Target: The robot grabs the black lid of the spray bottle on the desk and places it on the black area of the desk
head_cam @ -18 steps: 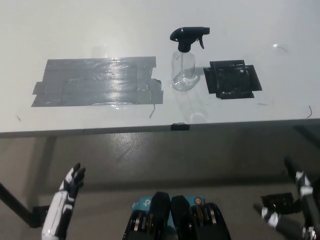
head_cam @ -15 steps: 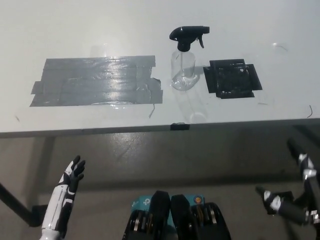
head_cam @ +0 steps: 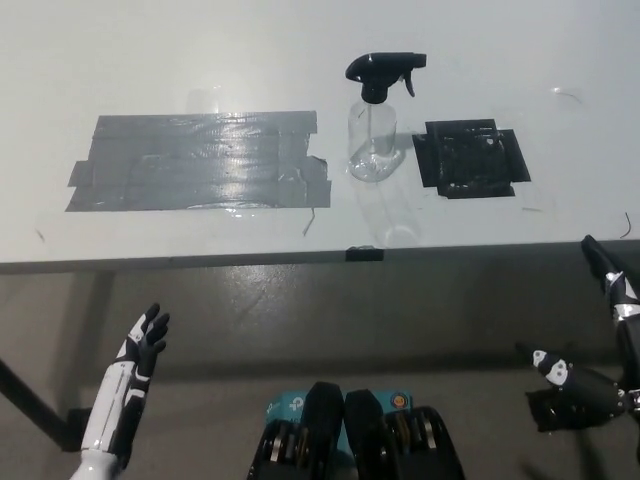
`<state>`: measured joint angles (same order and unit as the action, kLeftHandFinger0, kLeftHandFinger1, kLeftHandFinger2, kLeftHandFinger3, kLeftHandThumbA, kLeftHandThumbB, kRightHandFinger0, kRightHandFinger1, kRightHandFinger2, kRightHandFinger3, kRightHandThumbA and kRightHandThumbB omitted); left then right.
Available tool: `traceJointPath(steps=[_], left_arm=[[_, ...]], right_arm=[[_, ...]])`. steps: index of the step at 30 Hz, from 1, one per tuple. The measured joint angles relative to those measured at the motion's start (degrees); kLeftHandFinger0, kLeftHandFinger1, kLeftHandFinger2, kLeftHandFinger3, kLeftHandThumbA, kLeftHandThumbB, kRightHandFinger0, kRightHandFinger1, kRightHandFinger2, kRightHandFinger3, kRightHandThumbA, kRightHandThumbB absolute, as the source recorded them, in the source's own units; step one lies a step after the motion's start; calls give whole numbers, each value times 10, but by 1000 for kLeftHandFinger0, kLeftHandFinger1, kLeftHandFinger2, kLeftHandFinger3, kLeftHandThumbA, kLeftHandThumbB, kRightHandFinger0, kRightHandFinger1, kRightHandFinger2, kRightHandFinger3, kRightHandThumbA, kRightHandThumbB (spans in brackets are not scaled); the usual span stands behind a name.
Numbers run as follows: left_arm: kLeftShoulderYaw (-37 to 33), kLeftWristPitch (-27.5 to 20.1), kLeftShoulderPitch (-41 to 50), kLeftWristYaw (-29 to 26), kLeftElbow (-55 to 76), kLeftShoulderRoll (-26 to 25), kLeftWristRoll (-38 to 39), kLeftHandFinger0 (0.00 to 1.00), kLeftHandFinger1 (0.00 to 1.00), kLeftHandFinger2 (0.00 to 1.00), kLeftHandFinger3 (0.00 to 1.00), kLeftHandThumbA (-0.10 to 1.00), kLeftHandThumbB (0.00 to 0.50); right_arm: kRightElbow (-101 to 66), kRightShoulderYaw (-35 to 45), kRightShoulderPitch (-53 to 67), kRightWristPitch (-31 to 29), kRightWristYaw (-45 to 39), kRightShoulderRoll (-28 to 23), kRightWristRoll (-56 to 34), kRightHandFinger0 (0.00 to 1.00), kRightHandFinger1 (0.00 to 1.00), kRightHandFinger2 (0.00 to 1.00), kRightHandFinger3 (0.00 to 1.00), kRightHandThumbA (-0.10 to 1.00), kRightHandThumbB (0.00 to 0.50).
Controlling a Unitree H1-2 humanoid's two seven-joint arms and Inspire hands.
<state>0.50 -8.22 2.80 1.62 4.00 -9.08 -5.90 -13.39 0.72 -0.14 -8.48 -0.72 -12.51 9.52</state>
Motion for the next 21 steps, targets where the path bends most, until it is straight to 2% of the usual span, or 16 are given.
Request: traceJointPath(steps=[3,5,7,8,9,10,14,18,21], left_arm=[[-1,2,-3,2,0,0,0,1000,1000,1000,1000,1000,137],[-2,2,-5,4,0,0,0,1000,1000,1000,1000,1000,146],[-4,5,-7,7,1,0,0,1000,1000,1000,1000,1000,158],[-5,6,-8,8,1,0,0,1000,1000,1000,1000,1000,158],[-5,6,-8,8,1,0,0,1000,1000,1000,1000,1000,145],[-5,6,-8,9,1,0,0,1000,1000,1000,1000,1000,124],[-6,6,-8,12,-1,0,0,1000,1000,1000,1000,1000,118],[-8,6,-8,15,-5,0,0,1000,1000,1000,1000,1000,110],[-10,6,-8,17,-6,0,0,1000,1000,1000,1000,1000,114]], right_arm=[[-19,0,-33,23,-10,-19,3,1000,1000,1000,1000,834,345],[-34,0,-67,43,-21,-36,3,1000,1000,1000,1000,849,359],[-42,-1,-121,68,-37,-65,4,1000,1000,1000,1000,848,416],[-41,-3,-148,82,-44,-78,5,1000,1000,1000,1000,851,418],[-41,-6,-171,96,-51,-87,5,1000,1000,1000,1000,845,429],[-40,-9,-191,106,-57,-94,5,1000,1000,1000,1000,824,473],[-6,-28,-290,149,-87,-115,2,1000,1000,1000,1000,793,493],[65,-51,-387,185,-118,-125,-1,1000,1000,1000,1000,738,491],[129,-67,-451,208,-147,-126,-7,1000,1000,1000,1000,776,500]])
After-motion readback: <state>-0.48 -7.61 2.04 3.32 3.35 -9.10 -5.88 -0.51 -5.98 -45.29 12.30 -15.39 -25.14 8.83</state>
